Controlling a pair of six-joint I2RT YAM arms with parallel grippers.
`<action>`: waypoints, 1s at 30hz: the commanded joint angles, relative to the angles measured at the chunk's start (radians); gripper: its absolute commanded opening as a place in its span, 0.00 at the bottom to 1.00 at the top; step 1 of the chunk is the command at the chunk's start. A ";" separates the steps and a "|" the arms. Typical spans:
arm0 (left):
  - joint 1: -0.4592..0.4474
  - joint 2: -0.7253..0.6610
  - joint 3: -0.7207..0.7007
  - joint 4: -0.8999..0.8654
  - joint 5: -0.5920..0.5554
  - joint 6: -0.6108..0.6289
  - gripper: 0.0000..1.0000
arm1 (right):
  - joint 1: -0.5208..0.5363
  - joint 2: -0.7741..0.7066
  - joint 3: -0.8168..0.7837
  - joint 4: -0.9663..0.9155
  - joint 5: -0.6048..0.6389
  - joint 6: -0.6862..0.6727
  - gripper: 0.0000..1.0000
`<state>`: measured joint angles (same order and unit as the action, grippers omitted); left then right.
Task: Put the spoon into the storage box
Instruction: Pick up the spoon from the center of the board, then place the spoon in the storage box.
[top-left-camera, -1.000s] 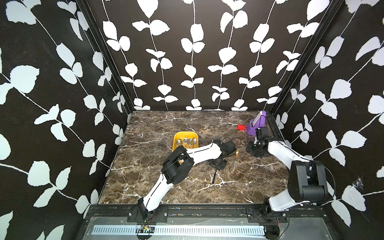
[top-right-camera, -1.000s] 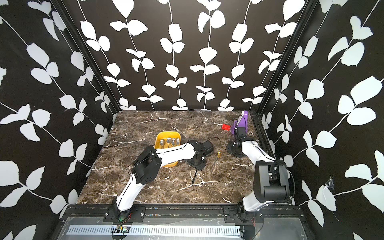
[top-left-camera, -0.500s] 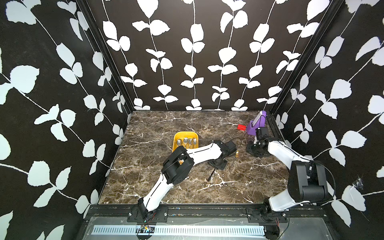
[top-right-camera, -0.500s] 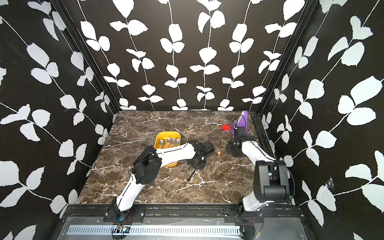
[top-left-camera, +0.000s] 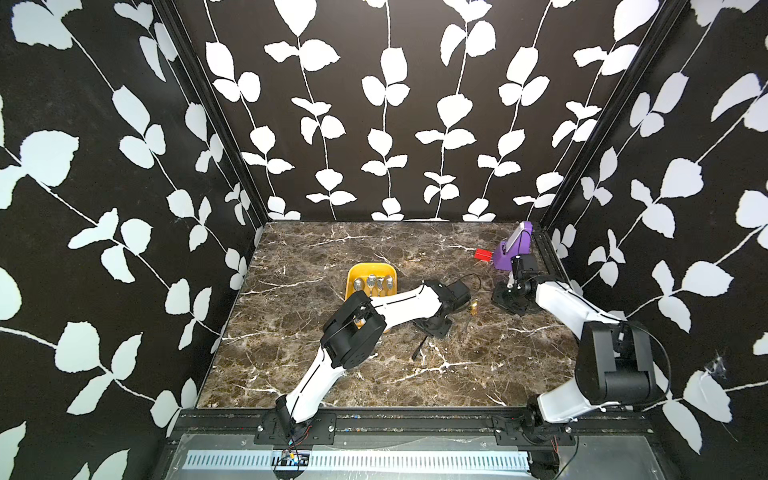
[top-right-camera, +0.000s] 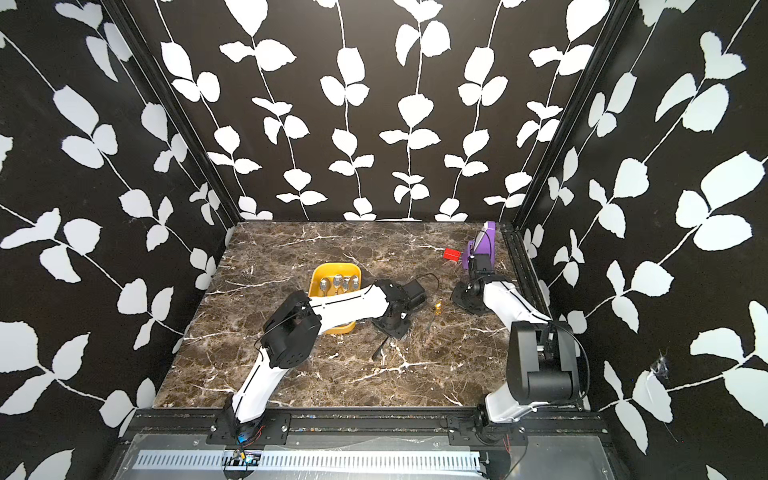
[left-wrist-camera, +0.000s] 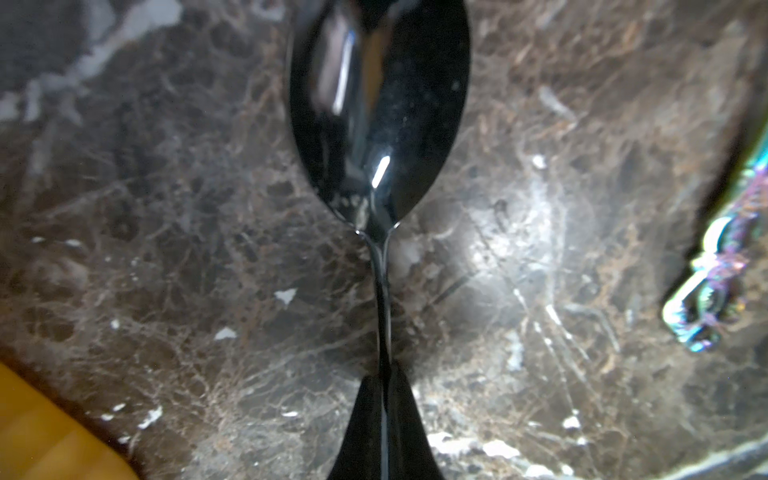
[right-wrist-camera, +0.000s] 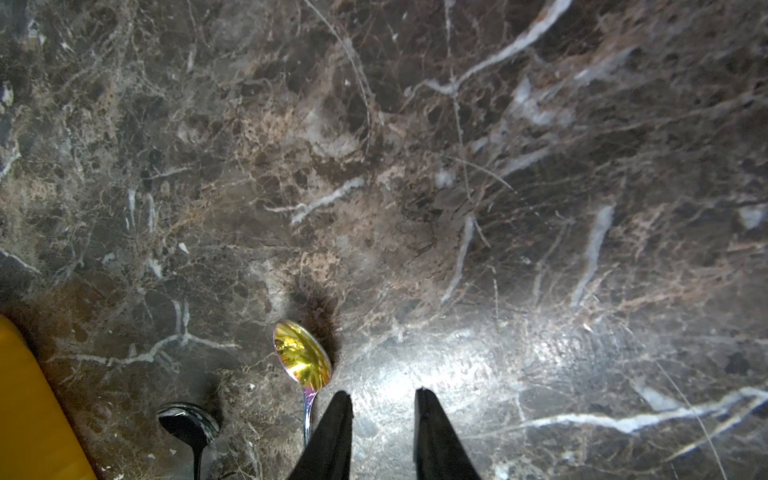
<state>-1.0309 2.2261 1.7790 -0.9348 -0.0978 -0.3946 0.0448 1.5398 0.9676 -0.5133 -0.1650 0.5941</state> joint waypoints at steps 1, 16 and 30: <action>0.005 -0.097 -0.010 -0.004 -0.019 0.011 0.00 | -0.005 -0.007 0.005 -0.009 0.007 -0.002 0.29; 0.057 -0.275 -0.016 -0.030 -0.066 0.042 0.00 | -0.004 -0.012 -0.012 0.000 0.010 -0.004 0.29; 0.351 -0.501 -0.273 0.016 -0.036 0.062 0.00 | -0.005 0.002 -0.009 0.009 0.001 -0.004 0.29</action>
<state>-0.7120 1.7672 1.5475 -0.9302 -0.1532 -0.3462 0.0448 1.5398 0.9676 -0.5125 -0.1658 0.5941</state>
